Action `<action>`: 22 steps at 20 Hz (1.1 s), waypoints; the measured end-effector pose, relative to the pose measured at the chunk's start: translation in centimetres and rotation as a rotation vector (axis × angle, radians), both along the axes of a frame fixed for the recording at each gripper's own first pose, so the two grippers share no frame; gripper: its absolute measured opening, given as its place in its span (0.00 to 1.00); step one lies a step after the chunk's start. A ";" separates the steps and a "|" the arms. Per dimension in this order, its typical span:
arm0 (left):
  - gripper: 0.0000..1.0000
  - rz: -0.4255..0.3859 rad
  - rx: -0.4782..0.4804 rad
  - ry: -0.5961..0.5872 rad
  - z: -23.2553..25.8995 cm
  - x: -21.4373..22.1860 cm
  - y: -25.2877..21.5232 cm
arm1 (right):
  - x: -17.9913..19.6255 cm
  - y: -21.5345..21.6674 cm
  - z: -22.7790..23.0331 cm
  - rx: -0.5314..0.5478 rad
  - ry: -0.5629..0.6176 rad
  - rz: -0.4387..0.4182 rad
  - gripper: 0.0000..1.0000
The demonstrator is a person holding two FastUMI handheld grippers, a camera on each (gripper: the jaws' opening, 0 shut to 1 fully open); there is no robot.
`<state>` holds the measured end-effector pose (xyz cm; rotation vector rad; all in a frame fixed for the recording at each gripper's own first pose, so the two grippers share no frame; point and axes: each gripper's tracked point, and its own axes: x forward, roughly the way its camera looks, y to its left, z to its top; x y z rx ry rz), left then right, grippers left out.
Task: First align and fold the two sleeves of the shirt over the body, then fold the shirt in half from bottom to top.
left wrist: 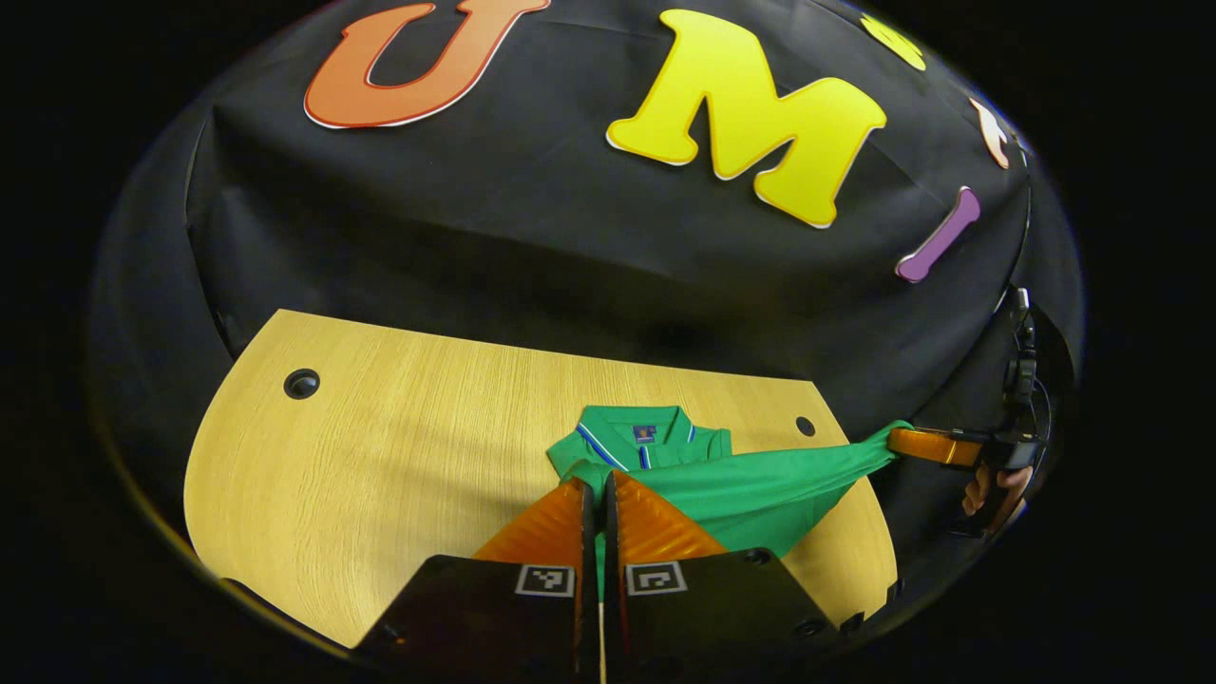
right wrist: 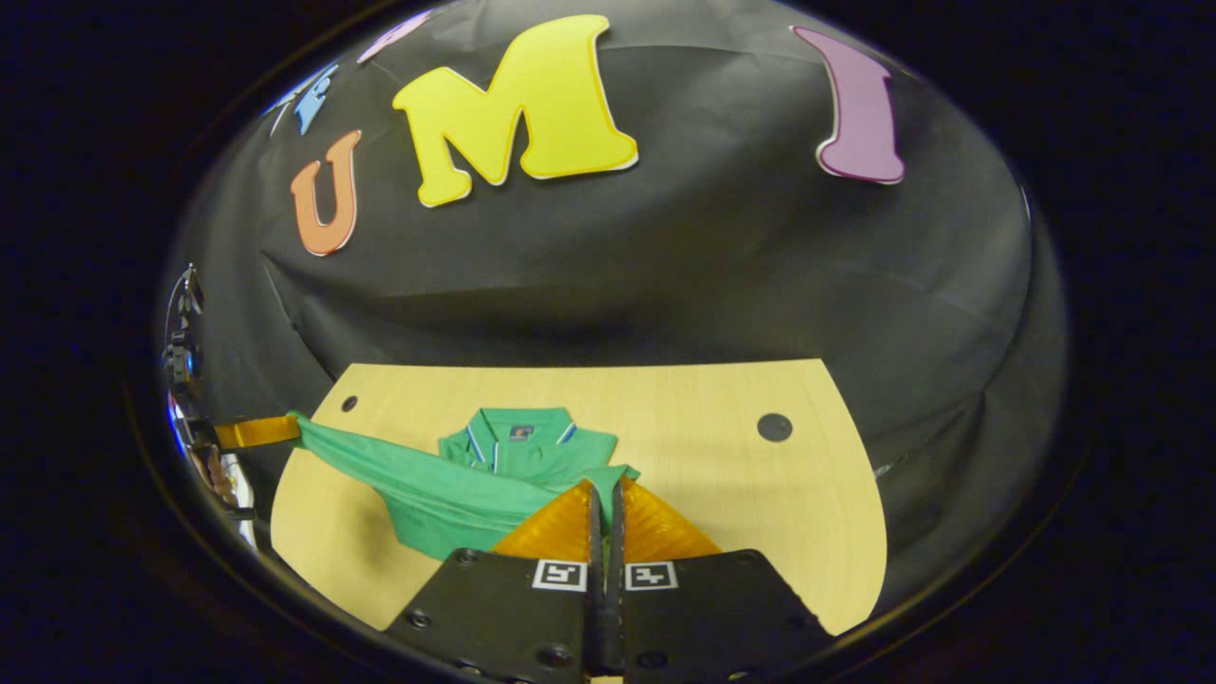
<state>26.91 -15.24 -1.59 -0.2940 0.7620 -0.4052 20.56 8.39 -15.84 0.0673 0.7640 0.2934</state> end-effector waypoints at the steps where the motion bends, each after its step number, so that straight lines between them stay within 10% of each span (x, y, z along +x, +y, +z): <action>1: 0.07 0.015 0.003 0.003 -0.4 1.0 0.1 | 1.1 0.6 -0.3 -0.002 -0.003 0.009 0.00; 15: 0.18 0.095 0.134 -0.083 -7.0 12.4 -2.3 | 12.1 3.9 -8.2 -0.065 -0.027 -0.004 0.01; 18: 0.77 0.120 0.193 -0.082 -7.6 12.6 -1.8 | 12.0 4.5 -9.0 -0.040 -0.004 -0.005 0.10; 20: 1.00 0.139 0.199 -0.082 -6.7 12.2 -1.3 | 11.6 4.4 -8.3 -0.031 -0.035 -0.012 0.48; 22: 1.00 0.162 0.181 -0.091 -5.7 11.8 -0.8 | 10.9 3.8 -7.1 -0.035 -0.071 -0.035 0.78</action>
